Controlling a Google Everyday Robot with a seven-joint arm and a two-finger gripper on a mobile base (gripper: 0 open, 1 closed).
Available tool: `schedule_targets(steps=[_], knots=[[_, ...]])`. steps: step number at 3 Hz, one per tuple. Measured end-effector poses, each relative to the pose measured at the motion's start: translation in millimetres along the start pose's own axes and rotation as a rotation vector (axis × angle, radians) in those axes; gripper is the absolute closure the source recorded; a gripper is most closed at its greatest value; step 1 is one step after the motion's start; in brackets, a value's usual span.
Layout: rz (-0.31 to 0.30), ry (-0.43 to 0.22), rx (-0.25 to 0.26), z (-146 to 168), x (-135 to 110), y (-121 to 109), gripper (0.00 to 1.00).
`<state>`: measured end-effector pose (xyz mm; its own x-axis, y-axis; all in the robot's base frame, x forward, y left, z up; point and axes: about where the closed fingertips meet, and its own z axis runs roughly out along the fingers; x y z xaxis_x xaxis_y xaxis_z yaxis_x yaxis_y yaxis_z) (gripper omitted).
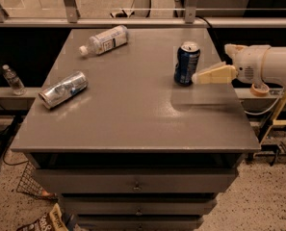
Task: Knock pepsi can over
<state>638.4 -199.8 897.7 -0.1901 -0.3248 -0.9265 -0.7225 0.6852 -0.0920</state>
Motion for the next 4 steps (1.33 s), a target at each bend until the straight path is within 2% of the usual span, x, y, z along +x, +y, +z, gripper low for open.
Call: schedule_targets(steps=[3,4], knots=[[0.046,-0.108,-0.088,60,-6,17,0.0],[0.051,-0.132,-0.11,73,-9,21,0.19]])
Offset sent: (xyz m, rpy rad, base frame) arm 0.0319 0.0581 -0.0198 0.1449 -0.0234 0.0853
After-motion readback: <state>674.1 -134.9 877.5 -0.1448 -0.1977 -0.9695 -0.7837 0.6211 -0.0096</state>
